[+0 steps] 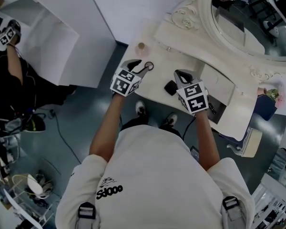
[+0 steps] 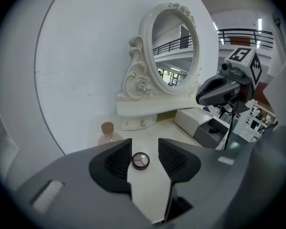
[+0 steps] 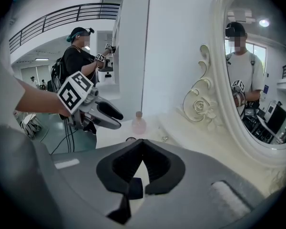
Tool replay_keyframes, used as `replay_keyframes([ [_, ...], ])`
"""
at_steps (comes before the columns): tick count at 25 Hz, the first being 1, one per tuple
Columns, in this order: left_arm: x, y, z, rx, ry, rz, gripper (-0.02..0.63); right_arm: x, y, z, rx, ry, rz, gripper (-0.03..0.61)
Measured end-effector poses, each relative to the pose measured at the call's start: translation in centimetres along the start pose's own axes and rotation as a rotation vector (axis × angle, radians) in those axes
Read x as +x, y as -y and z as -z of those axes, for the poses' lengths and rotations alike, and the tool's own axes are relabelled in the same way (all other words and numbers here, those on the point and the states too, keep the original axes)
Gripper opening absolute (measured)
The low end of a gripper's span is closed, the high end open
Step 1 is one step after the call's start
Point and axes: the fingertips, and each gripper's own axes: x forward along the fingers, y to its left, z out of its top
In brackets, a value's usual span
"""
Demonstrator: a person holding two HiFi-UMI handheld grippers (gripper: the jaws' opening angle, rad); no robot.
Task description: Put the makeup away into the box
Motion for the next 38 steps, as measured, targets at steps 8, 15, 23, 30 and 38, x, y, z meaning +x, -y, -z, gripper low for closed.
replay_keyframes([
  [8, 6.3, -0.8, 5.0, 0.064, -0.152, 0.089, 0.265, 0.6, -1.1, 1.0, 0.070, -0.045, 0.065, 0.002],
  [15, 9.3, -0.4, 7.2, 0.140, -0.235, 0.114, 0.266, -0.4, -0.6, 4.1, 0.157, -0.105, 0.139, 0.002],
  [23, 10.7, -0.5, 8.4, 0.125, -0.281, 0.071, 0.232, -3.0, 0.2, 7.8, 0.232, -0.143, 0.215, 0.002],
  [30, 9.3, 1.9, 3.4, 0.167, -0.167, 0.083, 0.230, -6.2, 1.6, 9.5, 0.261, -0.119, 0.275, 0.002],
  [38, 8.2, 13.6, -4.7, 0.222, -0.010, 0.286, 0.230, -11.5, 3.4, 12.7, 0.322, -0.074, 0.351, 0.002],
])
